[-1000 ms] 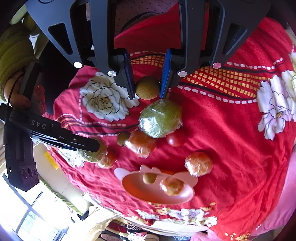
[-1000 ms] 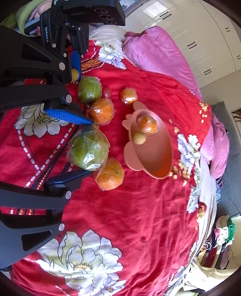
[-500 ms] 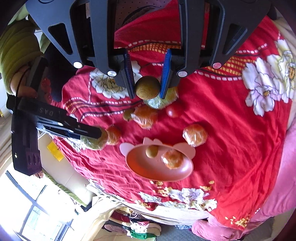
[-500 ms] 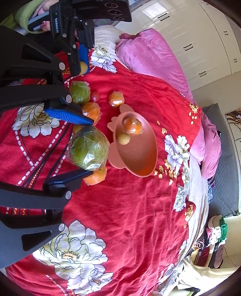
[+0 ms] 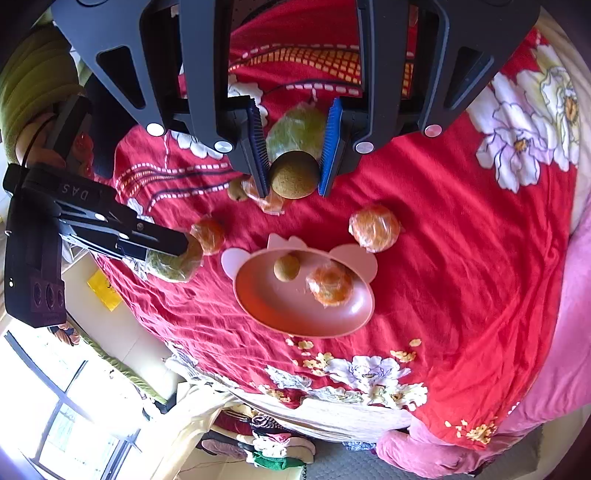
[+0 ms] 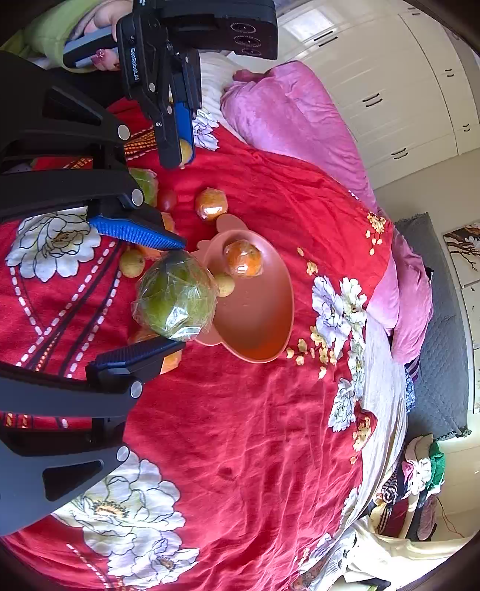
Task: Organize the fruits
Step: 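Lift and carry both held fruits over the pink bowl with both tools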
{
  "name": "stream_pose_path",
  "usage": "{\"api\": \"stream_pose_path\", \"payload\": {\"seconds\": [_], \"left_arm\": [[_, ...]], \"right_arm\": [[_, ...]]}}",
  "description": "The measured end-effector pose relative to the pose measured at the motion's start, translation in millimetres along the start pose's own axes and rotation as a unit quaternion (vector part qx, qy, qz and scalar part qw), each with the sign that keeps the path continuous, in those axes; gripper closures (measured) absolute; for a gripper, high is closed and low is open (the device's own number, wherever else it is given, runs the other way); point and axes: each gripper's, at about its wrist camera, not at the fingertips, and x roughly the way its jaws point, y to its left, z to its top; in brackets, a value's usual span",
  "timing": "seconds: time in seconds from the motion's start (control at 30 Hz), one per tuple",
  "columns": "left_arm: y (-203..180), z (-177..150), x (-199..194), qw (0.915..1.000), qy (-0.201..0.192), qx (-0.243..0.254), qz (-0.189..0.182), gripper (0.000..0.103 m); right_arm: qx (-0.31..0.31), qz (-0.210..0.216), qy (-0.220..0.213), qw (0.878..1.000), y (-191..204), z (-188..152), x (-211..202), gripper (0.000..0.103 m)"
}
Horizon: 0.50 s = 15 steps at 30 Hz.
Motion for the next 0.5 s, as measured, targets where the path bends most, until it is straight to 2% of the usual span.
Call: {"api": "stream_pose_path", "payload": {"seconds": [0.5], "left_arm": [[3, 33, 22, 1.0, -0.003, 0.001, 0.006, 0.083]], "right_arm": [[0.001, 0.001, 0.004, 1.0, -7, 10, 15, 0.056]]}}
